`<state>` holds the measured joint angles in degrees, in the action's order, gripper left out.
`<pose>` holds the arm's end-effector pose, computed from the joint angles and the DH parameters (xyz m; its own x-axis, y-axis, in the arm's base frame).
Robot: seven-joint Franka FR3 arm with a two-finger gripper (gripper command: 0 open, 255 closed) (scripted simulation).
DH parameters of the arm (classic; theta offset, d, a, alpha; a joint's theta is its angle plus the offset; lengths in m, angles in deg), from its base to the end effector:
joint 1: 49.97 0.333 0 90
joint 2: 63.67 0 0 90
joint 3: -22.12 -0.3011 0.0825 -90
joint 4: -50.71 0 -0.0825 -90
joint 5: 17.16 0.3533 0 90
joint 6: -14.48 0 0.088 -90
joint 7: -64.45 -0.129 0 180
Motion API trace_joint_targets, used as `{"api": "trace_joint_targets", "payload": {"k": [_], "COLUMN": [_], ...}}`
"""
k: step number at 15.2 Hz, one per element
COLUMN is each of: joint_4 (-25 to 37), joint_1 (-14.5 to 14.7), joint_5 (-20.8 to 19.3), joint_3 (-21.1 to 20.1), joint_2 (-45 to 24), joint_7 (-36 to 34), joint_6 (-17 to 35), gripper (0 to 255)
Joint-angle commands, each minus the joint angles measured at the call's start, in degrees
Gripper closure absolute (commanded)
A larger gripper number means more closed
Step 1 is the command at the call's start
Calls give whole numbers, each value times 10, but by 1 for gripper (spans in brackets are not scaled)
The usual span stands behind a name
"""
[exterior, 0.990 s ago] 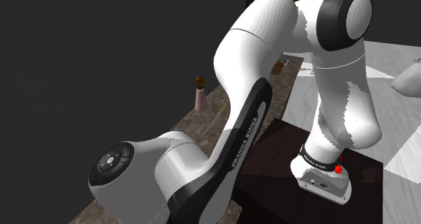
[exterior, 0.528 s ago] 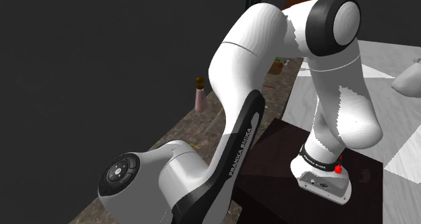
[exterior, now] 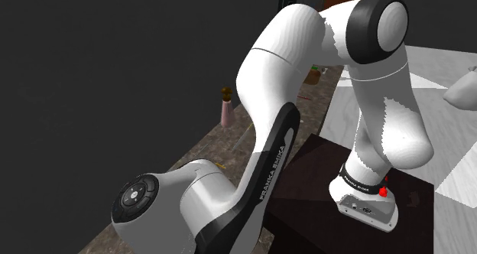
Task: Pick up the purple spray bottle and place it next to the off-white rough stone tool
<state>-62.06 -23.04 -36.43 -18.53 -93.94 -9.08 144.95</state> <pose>0.2404 0.5228 0.2393 0.9918 0.0691 -0.1077 0.0722 -0.9971 0.0255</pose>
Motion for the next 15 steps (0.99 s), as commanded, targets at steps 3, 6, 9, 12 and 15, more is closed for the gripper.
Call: {"api": "trace_joint_targets", "payload": {"k": [3, 6, 9, 12, 15], "joint_4": [0, 9, 20, 20, 20], "joint_1": [0, -13, -22, -22, -22], "joint_5": [0, 20, 37, 37, 37], "joint_3": [0, -15, -27, -27, -27], "joint_2": [0, 23, 43, 43, 43], "joint_7": [0, 13, 23, 23, 23], "joint_6": [0, -29, -56, -56, -56], "gripper": [0, 0, 0, 0, 0]}}
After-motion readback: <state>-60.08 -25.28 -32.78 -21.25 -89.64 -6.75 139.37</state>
